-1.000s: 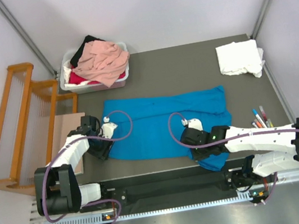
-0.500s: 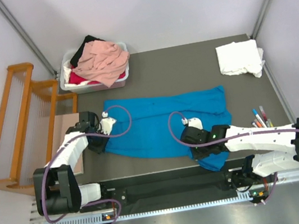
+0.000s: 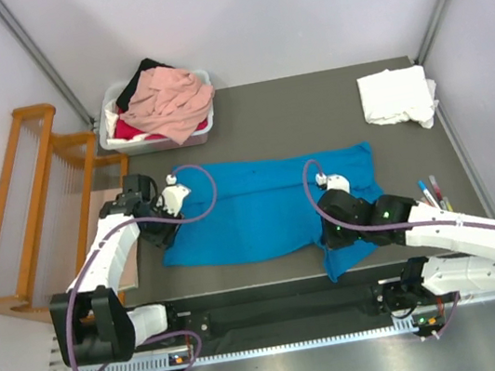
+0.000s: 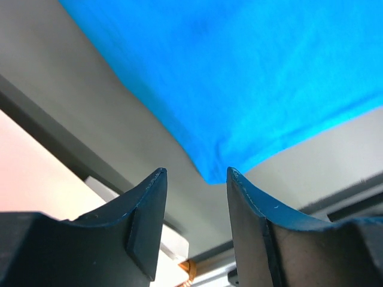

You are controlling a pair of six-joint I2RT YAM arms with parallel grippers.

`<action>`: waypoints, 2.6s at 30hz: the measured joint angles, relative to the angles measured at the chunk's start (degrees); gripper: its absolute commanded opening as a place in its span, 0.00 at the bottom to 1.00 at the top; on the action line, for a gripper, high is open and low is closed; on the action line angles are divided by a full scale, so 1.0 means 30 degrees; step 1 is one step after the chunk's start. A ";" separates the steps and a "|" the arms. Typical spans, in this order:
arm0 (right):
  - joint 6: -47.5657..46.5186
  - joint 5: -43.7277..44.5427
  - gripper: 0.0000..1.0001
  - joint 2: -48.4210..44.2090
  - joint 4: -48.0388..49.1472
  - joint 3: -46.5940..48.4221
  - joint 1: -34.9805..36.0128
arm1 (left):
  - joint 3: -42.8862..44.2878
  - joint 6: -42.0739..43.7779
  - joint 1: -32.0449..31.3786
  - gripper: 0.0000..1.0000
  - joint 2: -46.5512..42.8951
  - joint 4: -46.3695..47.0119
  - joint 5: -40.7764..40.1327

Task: Fold and stack the t-shirts
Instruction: Fold the tshirt

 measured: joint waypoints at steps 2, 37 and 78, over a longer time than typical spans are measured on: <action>0.0321 -0.0452 0.00 -0.0714 -0.0226 -0.0437 0.0095 | -0.0007 0.0299 0.0000 0.50 -0.0393 -0.0561 0.0015; 0.1151 -0.2484 0.00 -0.1202 -0.0896 -0.1362 0.0415 | -0.3206 0.0641 -0.0015 0.58 0.0182 0.1413 -0.0262; 0.0918 -0.2339 0.00 -0.0925 -0.1209 -0.0131 0.0415 | -0.1217 0.1290 -0.0058 0.16 0.0933 -0.0466 0.0386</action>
